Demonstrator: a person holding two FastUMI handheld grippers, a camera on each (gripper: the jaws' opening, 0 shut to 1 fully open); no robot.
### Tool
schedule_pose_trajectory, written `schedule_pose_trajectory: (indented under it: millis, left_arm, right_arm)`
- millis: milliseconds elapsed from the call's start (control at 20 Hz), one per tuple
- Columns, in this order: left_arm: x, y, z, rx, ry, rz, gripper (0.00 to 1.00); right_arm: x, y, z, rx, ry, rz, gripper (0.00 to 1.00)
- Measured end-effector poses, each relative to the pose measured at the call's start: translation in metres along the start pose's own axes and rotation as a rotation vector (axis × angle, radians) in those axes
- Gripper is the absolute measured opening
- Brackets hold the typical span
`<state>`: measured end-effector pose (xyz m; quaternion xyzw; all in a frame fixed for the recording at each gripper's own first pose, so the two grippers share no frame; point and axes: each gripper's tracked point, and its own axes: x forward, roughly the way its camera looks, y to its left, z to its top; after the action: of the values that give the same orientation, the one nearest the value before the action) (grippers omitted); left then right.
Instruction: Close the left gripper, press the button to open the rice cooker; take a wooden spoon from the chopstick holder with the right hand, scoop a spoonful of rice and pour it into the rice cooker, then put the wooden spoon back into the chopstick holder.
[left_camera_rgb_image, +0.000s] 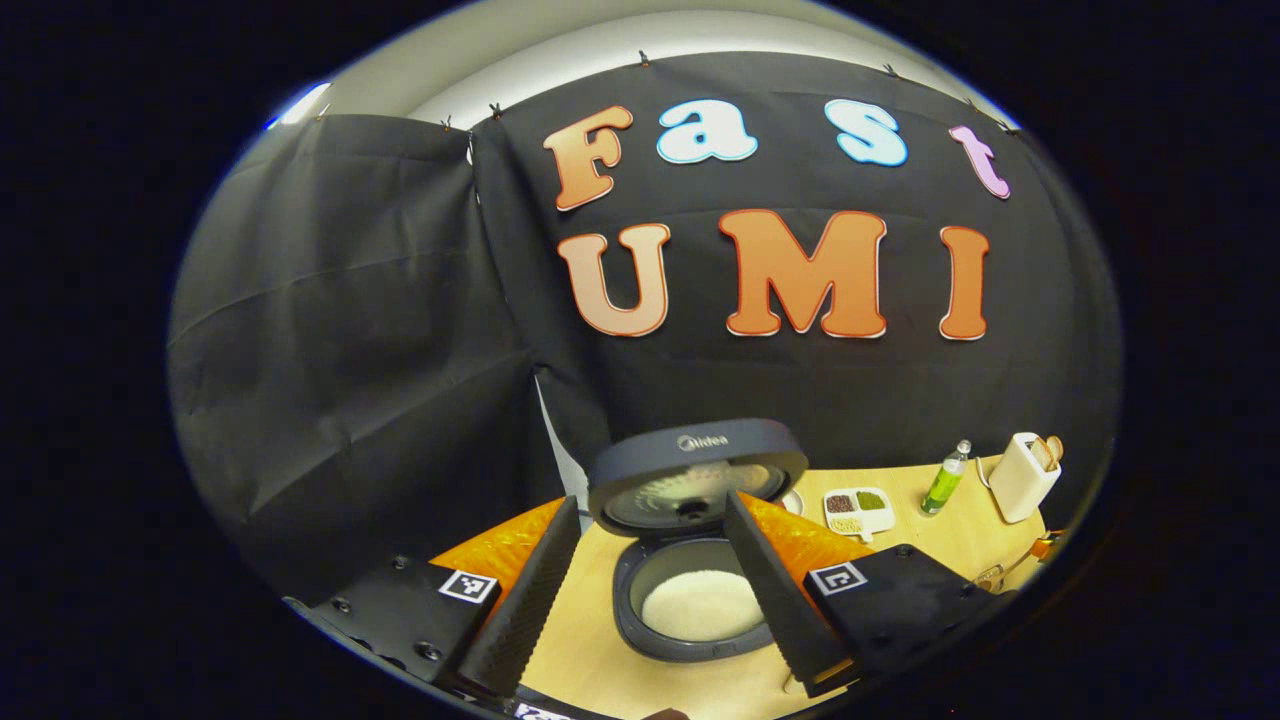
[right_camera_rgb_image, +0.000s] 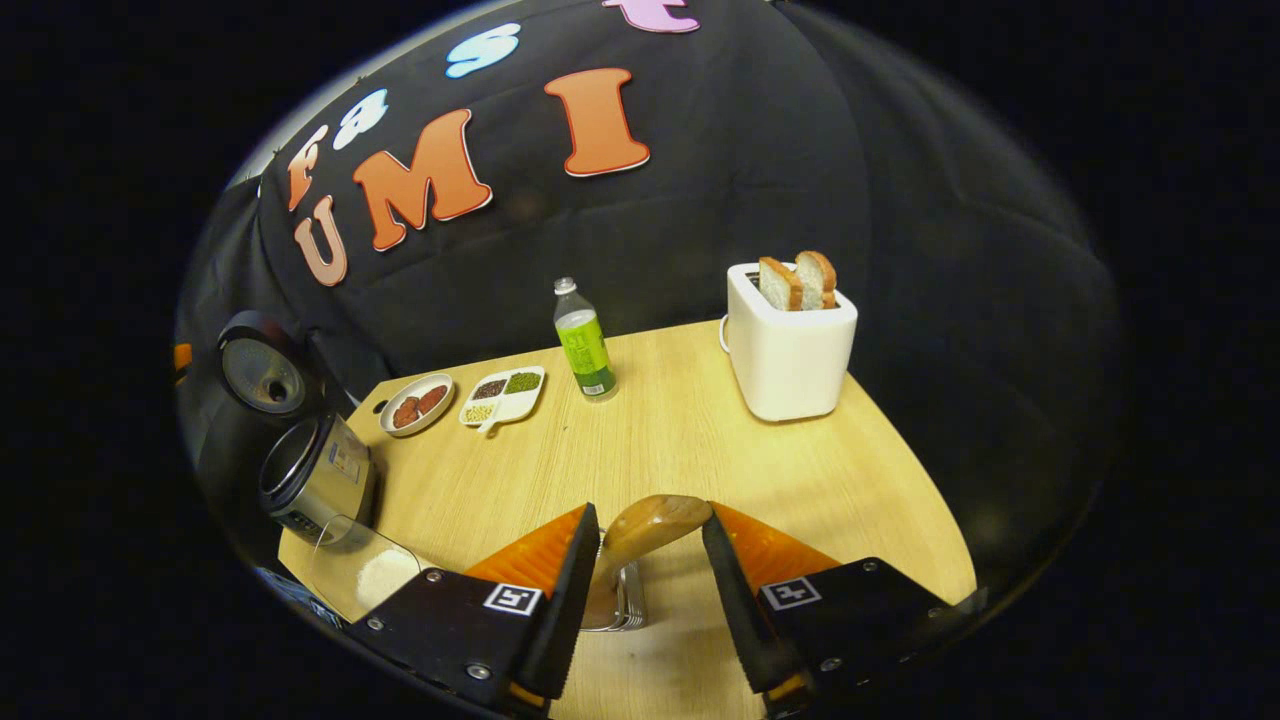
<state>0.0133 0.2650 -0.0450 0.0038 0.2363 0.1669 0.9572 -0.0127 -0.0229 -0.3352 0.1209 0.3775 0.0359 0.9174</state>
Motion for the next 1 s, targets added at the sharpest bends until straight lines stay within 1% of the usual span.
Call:
schedule_pose_trajectory:
  millis: [50, 100, 200, 250, 300, 350, 400, 450, 500, 550, 600, 650, 700, 850, 1000]
  left_arm:
    - [0.009, 0.009, 0.013, 0.002, -0.022, 0.003, 1.00]
    - [0.015, 0.015, 0.023, 0.006, -0.041, 0.006, 0.97]
    - [0.028, 0.022, 0.046, 0.010, -0.095, 0.003, 0.97]
    - [0.037, 0.023, 0.056, 0.010, -0.115, -0.002, 0.89]
    - [0.046, 0.024, 0.064, 0.011, -0.129, -0.005, 1.00]
    - [0.055, 0.024, 0.071, 0.016, -0.140, -0.008, 0.89]
    - [0.065, 0.024, 0.078, 0.020, -0.149, -0.013, 0.89]
    - [0.076, 0.023, 0.085, 0.023, -0.157, -0.017, 0.97]
    - [0.087, 0.022, 0.090, 0.024, -0.157, -0.019, 0.94]
    - [0.099, 0.022, 0.091, 0.035, -0.146, -0.019, 1.00]
    - [0.110, 0.025, 0.093, 0.048, -0.136, -0.008, 0.88]
    - [0.119, 0.026, 0.096, 0.055, -0.132, -0.002, 0.88]
    - [0.128, 0.023, 0.097, 0.061, -0.121, -0.010, 0.97]
    - [0.153, 0.018, 0.094, 0.075, -0.085, -0.015, 0.97]
    - [0.175, 0.011, 0.072, 0.084, 0.007, -0.021, 0.97]
  right_arm:
    - [-0.005, 0.000, 0.007, 0.000, -0.012, -0.014, 0.61]
    - [-0.012, 0.002, 0.016, 0.004, -0.029, -0.021, 0.71]
    - [-0.025, 0.008, 0.034, 0.002, -0.068, -0.033, 0.75]
    - [-0.030, 0.010, 0.041, -0.007, -0.083, -0.044, 0.76]
    - [-0.036, 0.012, 0.047, -0.015, -0.097, -0.055, 0.77]
    - [-0.043, 0.015, 0.052, -0.023, -0.109, -0.062, 0.77]
    - [-0.049, 0.020, 0.057, -0.034, -0.121, -0.067, 0.77]
    - [-0.055, 0.022, 0.060, -0.050, -0.132, -0.080, 0.77]
    - [-0.059, 0.023, 0.063, -0.069, -0.143, -0.093, 0.77]
    - [-0.064, 0.025, 0.066, -0.088, -0.151, -0.103, 0.77]
    - [-0.069, 0.027, 0.067, -0.106, -0.155, -0.114, 0.77]
    - [-0.072, 0.028, 0.067, -0.124, -0.153, -0.123, 0.77]
    - [-0.074, 0.028, 0.066, -0.142, -0.150, -0.133, 0.77]
    - [-0.080, 0.034, 0.068, -0.161, -0.150, -0.140, 0.78]
    - [-0.080, 0.041, 0.072, -0.159, -0.156, -0.130, 0.77]
